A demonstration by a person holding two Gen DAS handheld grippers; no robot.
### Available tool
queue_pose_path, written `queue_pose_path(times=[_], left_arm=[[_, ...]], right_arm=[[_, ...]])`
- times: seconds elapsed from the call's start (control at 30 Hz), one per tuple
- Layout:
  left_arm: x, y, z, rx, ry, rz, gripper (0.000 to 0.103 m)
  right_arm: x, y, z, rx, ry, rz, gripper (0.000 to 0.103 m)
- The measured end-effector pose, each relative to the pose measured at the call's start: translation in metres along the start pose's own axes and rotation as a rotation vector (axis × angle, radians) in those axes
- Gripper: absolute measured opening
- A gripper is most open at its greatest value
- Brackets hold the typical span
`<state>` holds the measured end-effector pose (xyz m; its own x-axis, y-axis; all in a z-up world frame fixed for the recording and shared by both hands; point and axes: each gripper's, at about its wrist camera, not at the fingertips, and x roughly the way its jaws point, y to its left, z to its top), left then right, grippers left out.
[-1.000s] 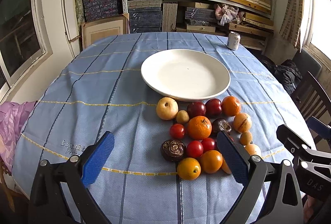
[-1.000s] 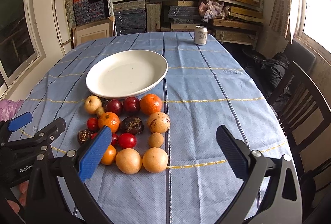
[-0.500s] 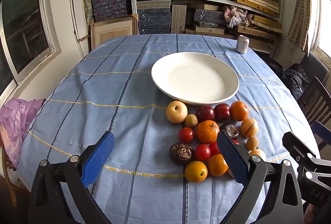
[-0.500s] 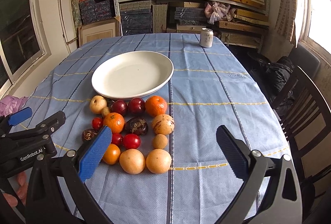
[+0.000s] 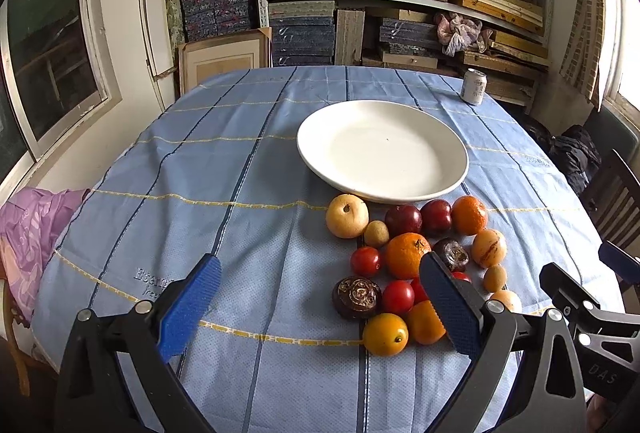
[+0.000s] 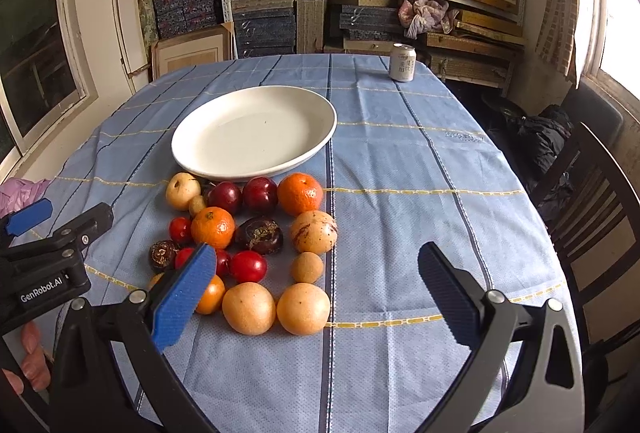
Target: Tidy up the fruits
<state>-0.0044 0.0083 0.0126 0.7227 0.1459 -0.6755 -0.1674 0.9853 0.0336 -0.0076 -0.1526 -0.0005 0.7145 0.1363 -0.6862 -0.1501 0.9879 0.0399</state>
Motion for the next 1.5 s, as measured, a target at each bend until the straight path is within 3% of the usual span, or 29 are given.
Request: queue_pose_path(times=[0.83, 1.17, 1.5], left_arm=[[0.004, -0.005, 0.000, 0.028, 0.005, 0.007, 0.100], [0.006, -0.017, -0.005, 0.092, 0.004, -0.002, 0.100], [0.012, -0.007, -0.003, 0.040, 0.034, -0.006, 0.100]], right_arm=[[0.000, -0.003, 0.000, 0.038, -0.011, 0.042, 0.099], [0.004, -0.005, 0.000, 0.055, 0.009, 0.049, 0.099], [0.003, -0.003, 0.001, 0.041, -0.010, 0.036, 0.099]])
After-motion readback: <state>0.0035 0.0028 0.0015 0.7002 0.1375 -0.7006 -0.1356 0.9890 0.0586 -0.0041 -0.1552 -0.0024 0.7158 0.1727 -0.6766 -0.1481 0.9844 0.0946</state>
